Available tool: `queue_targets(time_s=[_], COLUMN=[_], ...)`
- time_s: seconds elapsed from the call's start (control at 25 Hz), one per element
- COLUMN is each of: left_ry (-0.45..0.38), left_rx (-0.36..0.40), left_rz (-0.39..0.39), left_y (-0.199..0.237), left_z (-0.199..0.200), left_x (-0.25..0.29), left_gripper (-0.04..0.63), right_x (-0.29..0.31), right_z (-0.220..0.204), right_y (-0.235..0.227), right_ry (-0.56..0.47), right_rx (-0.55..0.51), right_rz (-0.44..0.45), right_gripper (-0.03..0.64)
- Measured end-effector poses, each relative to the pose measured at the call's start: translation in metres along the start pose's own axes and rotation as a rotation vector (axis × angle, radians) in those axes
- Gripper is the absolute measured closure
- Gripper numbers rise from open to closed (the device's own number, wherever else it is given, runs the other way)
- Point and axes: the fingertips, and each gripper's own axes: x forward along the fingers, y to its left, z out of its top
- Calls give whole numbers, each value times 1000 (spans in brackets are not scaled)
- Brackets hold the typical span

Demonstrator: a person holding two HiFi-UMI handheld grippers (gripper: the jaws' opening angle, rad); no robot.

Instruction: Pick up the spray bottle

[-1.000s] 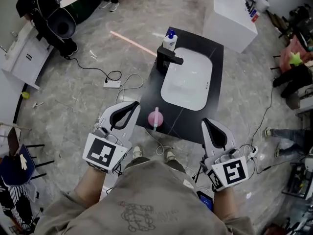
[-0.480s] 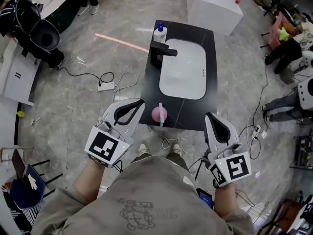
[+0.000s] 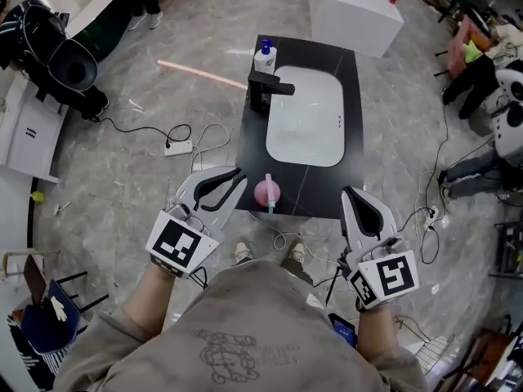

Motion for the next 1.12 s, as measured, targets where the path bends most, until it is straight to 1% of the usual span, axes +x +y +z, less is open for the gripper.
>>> queue_targets(time_s=[0.08, 0.12, 0.24, 0.32, 0.48, 0.64, 0.76, 0.88, 1.12], left_ry=[-17, -24, -14, -23, -44, -11, 26, 75, 157], left_rx=[3, 15, 90, 113, 101, 86, 68, 69, 54], left_rz=[-33, -64, -183, -260, -406, -518, -579, -627, -681], left_y=[-3, -6, -19, -24, -30, -32, -34, -37, -43], left_z=[-1, -2, -8, -9, -18, -35, -52, -72, -114], left_x=[4, 7, 17, 23, 36, 50, 59, 67, 75], left_gripper=[540, 513, 444, 415, 390, 376, 370, 364, 347], right_x=[1, 2, 2, 4, 7, 11, 14, 20, 33], right_z=[-1, -2, -6, -10, -22, -33, -42, -50, -66], right_y=[-2, -3, -7, -11, -19, -25, -28, -30, -28], right_ry=[4, 8, 22, 31, 59, 100, 128, 152, 200], right_rx=[0, 0, 3, 5, 3, 7, 21, 27, 35], right_rz=[8, 12, 23, 26, 25, 19, 14, 14, 23], right_gripper=[589, 589, 589, 589, 589, 589, 589, 589, 589])
